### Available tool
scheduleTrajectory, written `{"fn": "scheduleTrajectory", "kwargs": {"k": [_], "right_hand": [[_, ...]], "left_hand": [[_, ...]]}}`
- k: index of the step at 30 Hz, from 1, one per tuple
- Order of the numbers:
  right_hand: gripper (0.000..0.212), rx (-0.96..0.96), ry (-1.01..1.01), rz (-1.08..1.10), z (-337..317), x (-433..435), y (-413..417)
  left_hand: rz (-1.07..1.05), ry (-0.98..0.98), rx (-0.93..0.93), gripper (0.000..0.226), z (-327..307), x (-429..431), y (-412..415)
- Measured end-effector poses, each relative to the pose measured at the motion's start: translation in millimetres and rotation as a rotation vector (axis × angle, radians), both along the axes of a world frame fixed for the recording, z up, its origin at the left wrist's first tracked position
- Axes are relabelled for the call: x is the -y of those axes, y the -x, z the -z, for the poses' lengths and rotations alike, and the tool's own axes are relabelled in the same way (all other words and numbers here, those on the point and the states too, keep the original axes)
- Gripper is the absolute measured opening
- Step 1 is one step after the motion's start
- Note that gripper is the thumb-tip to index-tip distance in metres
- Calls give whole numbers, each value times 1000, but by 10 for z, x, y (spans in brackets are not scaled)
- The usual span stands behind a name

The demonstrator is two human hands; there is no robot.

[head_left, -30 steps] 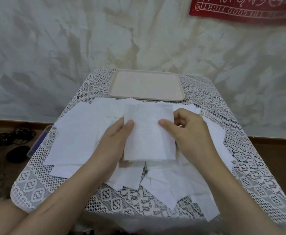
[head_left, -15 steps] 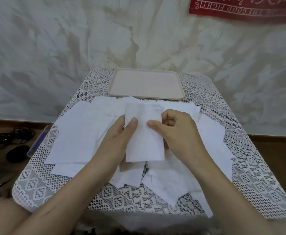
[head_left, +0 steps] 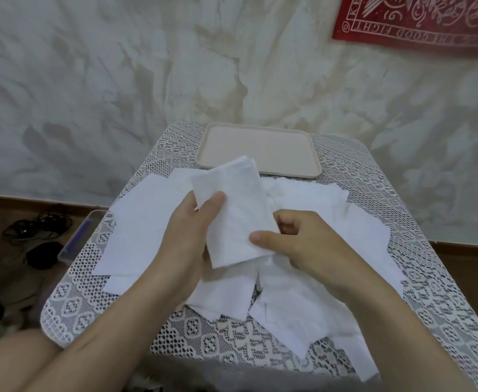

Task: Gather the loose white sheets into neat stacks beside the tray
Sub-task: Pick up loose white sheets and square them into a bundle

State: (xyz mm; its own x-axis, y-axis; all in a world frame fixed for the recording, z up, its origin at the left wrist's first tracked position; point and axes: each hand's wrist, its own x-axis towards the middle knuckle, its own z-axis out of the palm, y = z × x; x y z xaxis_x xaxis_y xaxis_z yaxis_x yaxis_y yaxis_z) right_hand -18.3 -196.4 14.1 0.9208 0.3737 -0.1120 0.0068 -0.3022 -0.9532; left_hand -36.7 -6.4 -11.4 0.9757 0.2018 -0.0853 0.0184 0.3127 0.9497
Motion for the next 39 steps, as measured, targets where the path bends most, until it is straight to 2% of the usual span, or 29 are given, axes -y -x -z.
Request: {"fn": "scheduleTrajectory", "kwargs": {"k": [2,5,6,8,10,13,15,20,25,27,31,35,39], "right_hand": [[27,59,-73,93,21,18,-52],[5,210,-250,242,17,-15,-96],[10,254,-309,242,14,-45,-101],[17,324,-362,205,19,-88,-105],[13,383,-295,153,67,-104,-116],[17,332,-127,96,198,-141,-91],[27,299,-72,73,263,-184,-62],[16,357,-127,100,200,-171,-83],[21,139,-198,29,147,-99,-80],[21,162,-183,21,144,-89,-80],[29,159,-346,79,144,-83,-95],[29,184,-220,76,165,-80,-109],[29,199,-259,93,131,-21,-140]], "left_hand": [[2,18,38,33,-26,-86,-43],[42,-107,92,26,-51,-249,-106],[67,-155,109,21,-43,-303,-128],[103,-267,146,29,-33,-366,-158],[132,-364,166,41,-44,-376,-149],[188,-503,196,40,11,-336,-118],[196,-496,183,38,21,-301,-105],[193,-306,180,41,-28,-348,-128],[277,-376,173,41,46,-319,-83],[296,-385,173,40,53,-328,-80],[237,-358,244,41,4,-345,-78],[214,-343,250,43,35,-281,-59],[196,-312,217,42,39,-303,-96]]}}
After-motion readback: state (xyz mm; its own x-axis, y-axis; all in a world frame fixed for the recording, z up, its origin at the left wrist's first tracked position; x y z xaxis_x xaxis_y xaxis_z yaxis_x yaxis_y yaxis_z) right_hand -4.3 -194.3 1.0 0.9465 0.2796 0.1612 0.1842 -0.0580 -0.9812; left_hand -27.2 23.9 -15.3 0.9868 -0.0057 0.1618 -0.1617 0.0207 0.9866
